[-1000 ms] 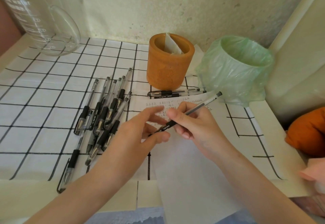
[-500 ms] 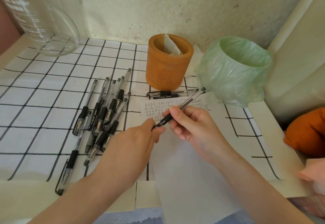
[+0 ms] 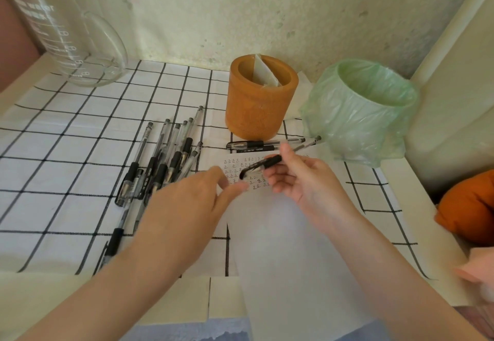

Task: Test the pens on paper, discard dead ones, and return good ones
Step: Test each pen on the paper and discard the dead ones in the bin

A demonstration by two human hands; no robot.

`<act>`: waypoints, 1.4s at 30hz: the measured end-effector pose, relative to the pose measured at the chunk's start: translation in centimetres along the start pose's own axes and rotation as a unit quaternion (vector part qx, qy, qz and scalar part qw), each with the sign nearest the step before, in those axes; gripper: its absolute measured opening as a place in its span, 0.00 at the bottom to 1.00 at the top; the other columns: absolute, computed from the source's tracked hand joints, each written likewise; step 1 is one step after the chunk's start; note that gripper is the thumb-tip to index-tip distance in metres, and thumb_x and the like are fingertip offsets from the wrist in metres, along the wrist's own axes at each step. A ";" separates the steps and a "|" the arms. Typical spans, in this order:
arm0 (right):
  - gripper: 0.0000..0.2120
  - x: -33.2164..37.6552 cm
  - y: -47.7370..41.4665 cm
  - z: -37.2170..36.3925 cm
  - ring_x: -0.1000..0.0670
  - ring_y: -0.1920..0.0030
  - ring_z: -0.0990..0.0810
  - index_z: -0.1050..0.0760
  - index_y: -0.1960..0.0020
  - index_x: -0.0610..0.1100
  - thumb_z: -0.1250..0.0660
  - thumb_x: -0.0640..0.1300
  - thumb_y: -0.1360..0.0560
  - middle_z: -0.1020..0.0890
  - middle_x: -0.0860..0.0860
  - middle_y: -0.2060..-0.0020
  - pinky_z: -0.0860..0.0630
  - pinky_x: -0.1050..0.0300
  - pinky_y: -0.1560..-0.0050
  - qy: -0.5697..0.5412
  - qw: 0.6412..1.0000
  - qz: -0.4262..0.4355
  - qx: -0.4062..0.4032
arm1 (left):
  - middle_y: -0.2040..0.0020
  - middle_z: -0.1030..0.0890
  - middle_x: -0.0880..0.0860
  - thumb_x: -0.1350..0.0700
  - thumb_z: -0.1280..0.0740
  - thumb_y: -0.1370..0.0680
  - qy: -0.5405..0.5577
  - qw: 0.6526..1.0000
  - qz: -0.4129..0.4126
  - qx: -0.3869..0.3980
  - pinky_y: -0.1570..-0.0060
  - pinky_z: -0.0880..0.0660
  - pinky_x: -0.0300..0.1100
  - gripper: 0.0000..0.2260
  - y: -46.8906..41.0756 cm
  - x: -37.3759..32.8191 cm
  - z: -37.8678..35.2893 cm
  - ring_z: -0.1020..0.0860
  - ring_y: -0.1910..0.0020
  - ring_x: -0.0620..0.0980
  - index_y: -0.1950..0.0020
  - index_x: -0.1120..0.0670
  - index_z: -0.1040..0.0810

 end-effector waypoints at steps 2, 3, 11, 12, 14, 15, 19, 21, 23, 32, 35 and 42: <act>0.21 0.1 -0.6 0.3 0.50 0.68 0.18 0.22 0.55 0.32 0.42 0.50 0.20 0.16 0.42 0.66 0.22 0.62 0.68 -0.025 0.999 -0.026 0.002 | 0.59 0.24 0.45 0.43 0.46 0.24 -0.035 0.998 -0.004 -0.050 0.68 0.28 0.36 0.16 0.2 1.5 0.6 0.26 0.65 0.44 0.47 0.50 0.26; 0.23 0.0 -0.8 0.2 0.49 0.67 0.17 0.23 0.53 0.31 0.43 0.50 0.19 0.16 0.41 0.65 0.22 0.62 0.67 -0.035 0.999 -0.034 0.009 | 0.59 0.24 0.47 0.48 0.40 0.24 -0.057 0.996 -0.004 -0.065 0.69 0.29 0.37 0.12 0.3 2.2 0.8 0.27 0.66 0.45 0.48 0.53 0.24; 0.26 -0.3 -1.5 0.2 0.50 0.66 0.17 0.24 0.46 0.30 0.48 0.52 0.18 0.16 0.36 0.56 0.23 0.62 0.69 0.041 0.998 -0.048 0.009 | 0.59 0.25 0.59 0.65 0.24 0.36 -0.153 0.986 0.024 -0.059 0.75 0.25 0.46 0.15 0.3 3.7 -0.3 0.24 0.68 0.55 0.52 0.63 0.23; 0.26 -0.1 -1.5 0.3 0.50 0.66 0.17 0.25 0.45 0.30 0.48 0.53 0.18 0.16 0.36 0.56 0.23 0.62 0.71 0.060 0.997 -0.049 0.008 | 0.60 0.25 0.59 0.66 0.23 0.38 -0.161 0.985 0.027 -0.053 0.76 0.25 0.45 0.16 0.3 3.8 -0.5 0.25 0.69 0.55 0.53 0.62 0.23; 0.27 0.3 -1.5 0.5 0.49 0.66 0.16 0.25 0.45 0.32 0.49 0.55 0.18 0.15 0.37 0.58 0.24 0.62 0.72 0.084 0.995 -0.056 0.013 | 0.63 0.26 0.58 0.67 0.22 0.40 -0.174 0.983 0.028 -0.050 0.77 0.26 0.43 0.17 0.2 3.9 -0.7 0.26 0.70 0.54 0.56 0.62 0.23; 0.26 0.5 -1.5 0.6 0.49 0.66 0.16 0.25 0.45 0.32 0.49 0.55 0.18 0.15 0.38 0.60 0.24 0.61 0.72 0.096 0.994 -0.056 0.014 | 0.64 0.26 0.58 0.67 0.22 0.40 -0.178 0.982 0.026 -0.053 0.77 0.27 0.43 0.16 0.2 3.9 -0.7 0.26 0.71 0.54 0.58 0.62 0.24; 0.21 0.5 -1.6 0.9 0.48 0.67 0.17 0.26 0.44 0.31 0.46 0.49 0.18 0.15 0.39 0.61 0.25 0.61 0.72 0.130 0.991 -0.045 0.002 | 0.64 0.26 0.58 0.59 0.25 0.34 -0.164 0.984 0.026 -0.065 0.75 0.27 0.44 0.11 0.0 4.0 -0.6 0.26 0.69 0.55 0.58 0.62 0.24; 0.17 0.3 -1.5 0.9 0.48 0.68 0.18 0.26 0.44 0.31 0.44 0.45 0.18 0.16 0.37 0.59 0.24 0.61 0.72 0.135 0.990 -0.040 0.001 | 0.65 0.26 0.57 0.56 0.27 0.31 -0.157 0.984 0.028 -0.073 0.74 0.26 0.45 0.10 -0.1 4.0 -0.4 0.26 0.69 0.54 0.58 0.60 0.24; 0.14 0.4 -1.4 0.8 0.48 0.69 0.18 0.26 0.45 0.31 0.43 0.42 0.18 0.16 0.37 0.59 0.24 0.61 0.72 0.146 0.989 -0.039 0.000 | 0.66 0.26 0.55 0.56 0.28 0.30 -0.152 0.984 0.022 -0.085 0.76 0.27 0.44 0.08 -0.2 3.8 -0.2 0.26 0.70 0.53 0.59 0.60 0.24; 0.10 0.2 -1.4 0.2 0.52 0.74 0.22 0.23 0.48 0.35 0.42 0.38 0.20 0.17 0.44 0.68 0.27 0.61 0.75 0.201 0.979 -0.020 0.011 | 0.66 0.23 0.54 0.60 0.27 0.30 -0.128 0.987 -0.006 -0.100 0.80 0.30 0.39 0.03 -0.3 2.7 0.2 0.26 0.73 0.52 0.62 0.58 0.18; 0.10 0.0 -1.3 -0.1 0.51 0.74 0.22 0.22 0.49 0.36 0.42 0.38 0.20 0.17 0.43 0.68 0.27 0.61 0.75 0.199 0.980 -0.015 0.020 | 0.68 0.24 0.52 0.60 0.27 0.31 -0.124 0.987 -0.008 -0.100 0.80 0.32 0.39 0.03 -0.4 2.6 0.2 0.26 0.73 0.51 0.63 0.58 0.19; 0.10 -0.3 -1.2 -0.6 0.51 0.74 0.23 0.21 0.49 0.36 0.41 0.38 0.20 0.17 0.43 0.67 0.27 0.61 0.74 0.194 0.980 -0.008 0.036 | 0.69 0.23 0.53 0.60 0.26 0.33 -0.098 0.990 -0.028 -0.101 0.77 0.26 0.45 0.08 -0.3 2.1 -0.2 0.24 0.71 0.54 0.55 0.59 0.19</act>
Point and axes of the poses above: each hand's wrist, its own y-axis away from the middle knuckle, its own z-axis out of the back of the hand, x = y × z, the point moved 6 cm from there along -y, towards the middle knuckle
